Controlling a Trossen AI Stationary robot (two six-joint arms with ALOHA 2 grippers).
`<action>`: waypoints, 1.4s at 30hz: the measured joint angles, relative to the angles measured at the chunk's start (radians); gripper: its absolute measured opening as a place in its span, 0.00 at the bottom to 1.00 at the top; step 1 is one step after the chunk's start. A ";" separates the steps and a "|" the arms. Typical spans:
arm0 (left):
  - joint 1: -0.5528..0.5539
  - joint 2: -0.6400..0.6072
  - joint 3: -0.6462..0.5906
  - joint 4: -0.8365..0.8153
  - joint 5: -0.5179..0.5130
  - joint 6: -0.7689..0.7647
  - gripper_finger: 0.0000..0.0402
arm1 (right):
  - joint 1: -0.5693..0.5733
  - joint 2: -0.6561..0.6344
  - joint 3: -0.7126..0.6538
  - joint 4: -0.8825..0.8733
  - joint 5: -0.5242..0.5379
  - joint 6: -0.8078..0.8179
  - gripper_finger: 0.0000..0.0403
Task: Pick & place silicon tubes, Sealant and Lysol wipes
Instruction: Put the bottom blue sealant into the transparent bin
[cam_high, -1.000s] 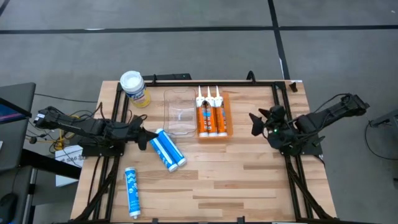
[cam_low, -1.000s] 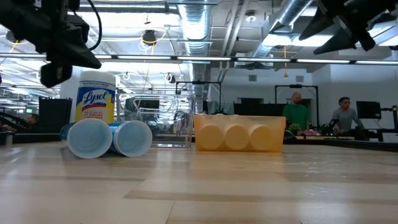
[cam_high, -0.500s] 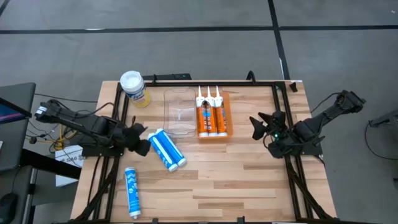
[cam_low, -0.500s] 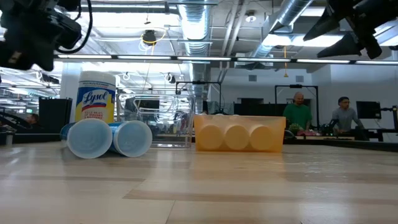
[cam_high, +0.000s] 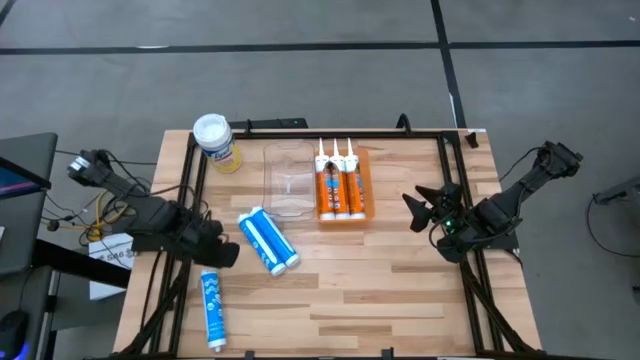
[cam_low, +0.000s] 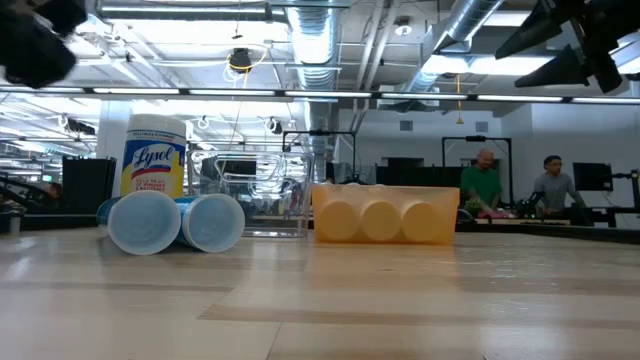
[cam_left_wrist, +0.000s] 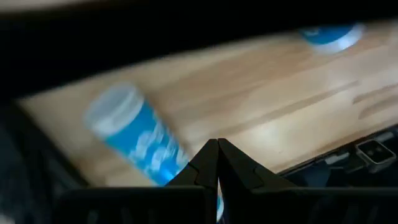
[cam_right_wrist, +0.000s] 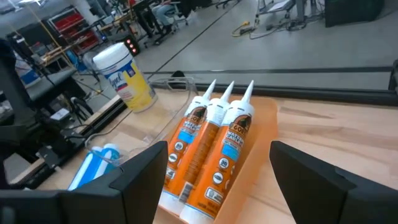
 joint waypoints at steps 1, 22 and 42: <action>-0.028 0.011 0.011 -0.001 0.003 -0.053 0.00 | 0.001 0.000 0.000 -0.004 -0.001 0.000 0.69; -0.251 0.471 0.310 -0.025 0.171 -0.299 0.00 | 0.003 -0.002 0.000 0.002 -0.085 -0.062 0.69; -0.260 0.475 0.304 -0.127 0.157 -0.359 0.39 | 0.078 -0.002 0.000 0.005 -0.079 -0.061 0.69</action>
